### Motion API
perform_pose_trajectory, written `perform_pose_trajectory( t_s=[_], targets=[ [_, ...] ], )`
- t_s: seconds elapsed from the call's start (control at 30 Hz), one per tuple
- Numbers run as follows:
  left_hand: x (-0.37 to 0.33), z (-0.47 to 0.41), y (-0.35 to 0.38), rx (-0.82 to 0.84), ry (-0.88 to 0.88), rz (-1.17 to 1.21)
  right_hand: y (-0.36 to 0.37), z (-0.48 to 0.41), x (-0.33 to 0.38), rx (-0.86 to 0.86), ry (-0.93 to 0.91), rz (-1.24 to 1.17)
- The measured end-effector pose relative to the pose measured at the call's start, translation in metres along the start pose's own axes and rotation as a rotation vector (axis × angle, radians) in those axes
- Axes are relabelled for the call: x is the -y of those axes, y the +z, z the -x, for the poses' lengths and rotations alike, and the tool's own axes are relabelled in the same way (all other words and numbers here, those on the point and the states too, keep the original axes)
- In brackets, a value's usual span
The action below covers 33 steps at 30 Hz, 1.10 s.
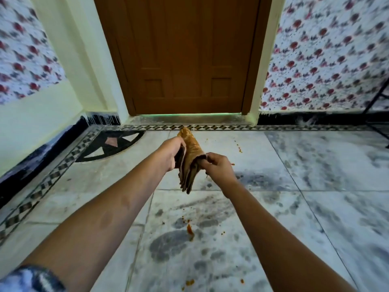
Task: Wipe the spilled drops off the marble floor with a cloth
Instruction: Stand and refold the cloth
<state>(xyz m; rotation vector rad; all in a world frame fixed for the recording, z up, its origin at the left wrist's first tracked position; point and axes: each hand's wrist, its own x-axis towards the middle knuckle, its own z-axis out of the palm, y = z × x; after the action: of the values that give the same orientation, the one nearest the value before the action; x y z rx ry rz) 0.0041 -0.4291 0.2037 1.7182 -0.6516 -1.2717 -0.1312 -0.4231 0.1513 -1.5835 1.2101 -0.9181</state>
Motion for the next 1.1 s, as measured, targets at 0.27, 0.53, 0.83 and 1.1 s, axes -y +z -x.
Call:
perform_pose_trajectory(
  t_s=[0.27,0.53,0.83,1.1],
  targets=[
    [0.045,-0.006,-0.045,-0.071,-0.076,0.040,0.009,0.009,0.024,0.081,0.401,-0.560],
    [0.059,-0.010,-0.074,0.102,0.025,-0.049,0.015,-0.018,-0.023,-0.003,0.569,-0.666],
    [0.040,-0.015,-0.119,0.008,0.066,-0.952,0.000,-0.012,-0.039,0.089,0.500,-0.182],
    [0.077,-0.037,-0.112,-0.397,0.313,-1.068,0.007,-0.009,-0.023,0.269,0.395,-0.337]
  ],
)
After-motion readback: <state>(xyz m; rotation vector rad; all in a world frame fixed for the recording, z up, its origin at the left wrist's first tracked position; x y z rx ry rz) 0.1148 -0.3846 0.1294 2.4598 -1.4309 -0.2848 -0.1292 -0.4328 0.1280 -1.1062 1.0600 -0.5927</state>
